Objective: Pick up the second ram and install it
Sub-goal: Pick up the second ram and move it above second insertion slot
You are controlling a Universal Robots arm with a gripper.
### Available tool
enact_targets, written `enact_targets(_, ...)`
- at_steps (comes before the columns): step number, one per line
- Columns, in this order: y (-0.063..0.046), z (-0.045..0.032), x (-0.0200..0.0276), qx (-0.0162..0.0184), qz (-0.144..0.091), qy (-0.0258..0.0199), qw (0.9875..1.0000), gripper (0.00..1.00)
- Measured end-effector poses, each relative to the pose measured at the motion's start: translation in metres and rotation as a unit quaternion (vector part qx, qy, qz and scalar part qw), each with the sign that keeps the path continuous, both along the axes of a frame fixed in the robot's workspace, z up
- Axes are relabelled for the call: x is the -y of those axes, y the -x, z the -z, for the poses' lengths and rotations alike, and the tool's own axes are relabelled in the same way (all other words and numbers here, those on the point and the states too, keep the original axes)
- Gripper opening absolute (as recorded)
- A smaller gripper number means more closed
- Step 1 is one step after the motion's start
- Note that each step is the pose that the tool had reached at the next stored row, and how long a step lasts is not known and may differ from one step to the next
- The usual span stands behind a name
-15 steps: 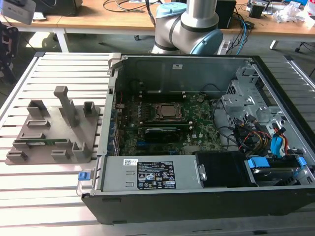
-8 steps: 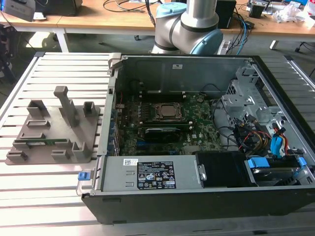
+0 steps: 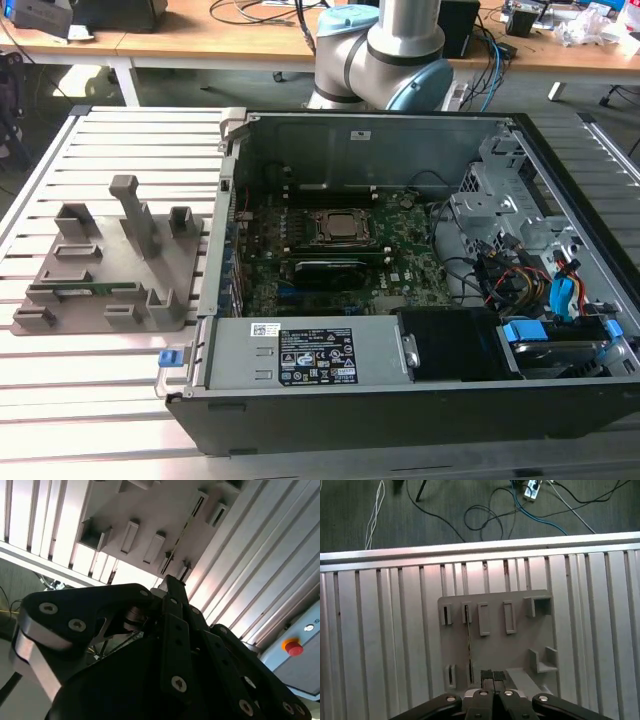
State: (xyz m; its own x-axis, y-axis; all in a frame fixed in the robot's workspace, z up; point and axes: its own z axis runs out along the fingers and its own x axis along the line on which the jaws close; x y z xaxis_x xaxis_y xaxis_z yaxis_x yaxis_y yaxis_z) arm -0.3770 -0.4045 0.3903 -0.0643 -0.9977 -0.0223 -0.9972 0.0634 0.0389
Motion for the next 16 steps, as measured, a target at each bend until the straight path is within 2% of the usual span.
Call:
enact_targets(5, 0.0, 0.0, 0.0, 0.0, -0.03, 0.0, 0.9996, 0.11)
enact_targets(8, 0.0, 0.0, -0.0001, 0.0, -0.055, 0.0, 0.9985, 0.11)
enact_targets(13, 0.0, 0.0, -0.0002, 0.0, -0.107, 0.0, 0.9942, 0.11)
enact_targets(16, 0.0, 0.0, -0.0002, 0.0, -0.133, 0.0, 0.9911, 0.11)
